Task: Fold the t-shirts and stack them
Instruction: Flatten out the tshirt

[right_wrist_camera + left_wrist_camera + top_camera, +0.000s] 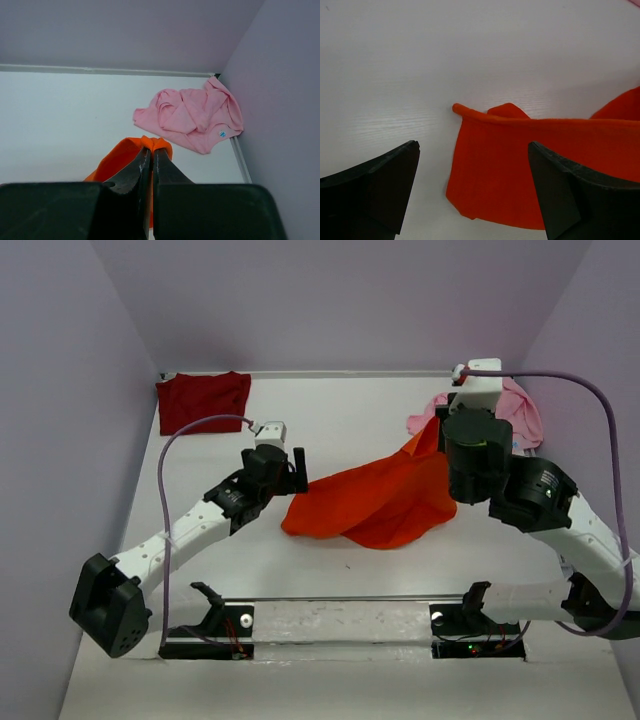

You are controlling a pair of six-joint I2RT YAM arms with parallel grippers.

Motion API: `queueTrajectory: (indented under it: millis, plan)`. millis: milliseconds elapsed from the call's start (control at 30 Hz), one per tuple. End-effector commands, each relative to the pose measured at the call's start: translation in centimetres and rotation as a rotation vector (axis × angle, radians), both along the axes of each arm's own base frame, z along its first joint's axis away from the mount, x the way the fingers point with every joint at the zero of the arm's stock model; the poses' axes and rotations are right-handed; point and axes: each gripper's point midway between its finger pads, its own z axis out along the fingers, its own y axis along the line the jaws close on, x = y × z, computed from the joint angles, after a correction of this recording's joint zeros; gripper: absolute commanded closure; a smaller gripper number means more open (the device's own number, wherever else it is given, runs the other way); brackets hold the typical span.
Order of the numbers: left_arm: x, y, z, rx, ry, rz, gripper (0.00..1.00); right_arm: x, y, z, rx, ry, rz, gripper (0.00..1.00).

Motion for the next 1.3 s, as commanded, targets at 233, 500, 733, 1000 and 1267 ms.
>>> queueTrajectory:
  millis: [233,500,733,1000,1267]
  plan:
    - [1.2,-5.2,-4.5,-0.166,0.187,-0.021,0.01,-2.2,-5.1,3.2,0.062,-0.081,-0.095,1.0]
    - [3.2,-6.7,-7.4,-0.23,0.167,0.008,0.01,-1.8,-4.1,2.1,0.048,-0.061,-0.055,1.0]
    - [5.8,-9.7,-10.3,-0.284,0.212,-0.027,0.02,-1.9,-3.9,0.6,0.038,-0.038,-0.031,1.0]
    - [8.3,-12.3,-13.2,-0.3,0.27,-0.058,0.13,-2.0,-3.9,-0.2,0.011,-0.012,-0.028,1.0]
    - [8.0,-11.7,-12.4,-0.245,0.282,-0.073,0.5,-2.1,-4.2,-0.4,0.005,-0.01,-0.036,1.0]
